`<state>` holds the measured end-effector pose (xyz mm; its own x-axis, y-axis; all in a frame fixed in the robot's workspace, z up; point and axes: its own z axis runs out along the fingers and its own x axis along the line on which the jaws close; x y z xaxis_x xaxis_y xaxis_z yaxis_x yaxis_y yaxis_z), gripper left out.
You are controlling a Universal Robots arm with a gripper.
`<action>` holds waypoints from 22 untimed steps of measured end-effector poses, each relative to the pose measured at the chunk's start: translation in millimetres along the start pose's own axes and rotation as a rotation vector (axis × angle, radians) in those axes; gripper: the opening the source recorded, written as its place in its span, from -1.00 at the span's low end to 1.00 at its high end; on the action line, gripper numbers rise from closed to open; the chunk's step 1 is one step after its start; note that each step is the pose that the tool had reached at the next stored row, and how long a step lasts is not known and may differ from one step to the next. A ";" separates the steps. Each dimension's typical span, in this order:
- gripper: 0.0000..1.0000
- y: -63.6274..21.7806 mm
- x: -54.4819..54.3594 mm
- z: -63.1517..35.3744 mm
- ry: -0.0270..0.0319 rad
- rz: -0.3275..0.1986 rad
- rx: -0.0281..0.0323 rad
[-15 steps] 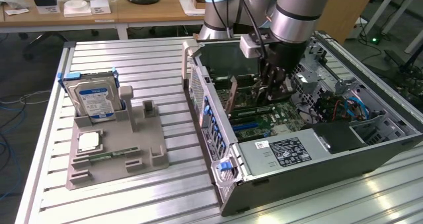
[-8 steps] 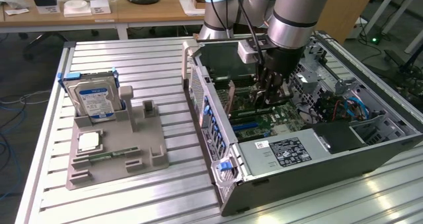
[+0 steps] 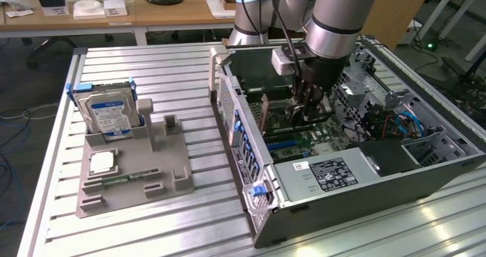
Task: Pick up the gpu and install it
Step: 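Insert the gpu into the slot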
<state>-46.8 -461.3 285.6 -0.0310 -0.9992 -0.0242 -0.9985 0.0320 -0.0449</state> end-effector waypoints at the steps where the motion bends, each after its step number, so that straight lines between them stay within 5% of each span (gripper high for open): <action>1: -0.44 0.0 1.1 1.1 -0.0003 0.000 0.0000; 13: -0.44 8.0 0.7 21.1 -0.0003 -0.001 -0.0002; 16: -0.44 8.5 -1.8 24.6 0.0162 -0.001 0.0005; 22: -0.44 11.6 -2.5 25.6 0.0172 -0.001 0.0005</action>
<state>-57.1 -457.9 259.6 -0.0303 -0.9995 -0.0070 -0.9985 0.0306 -0.0455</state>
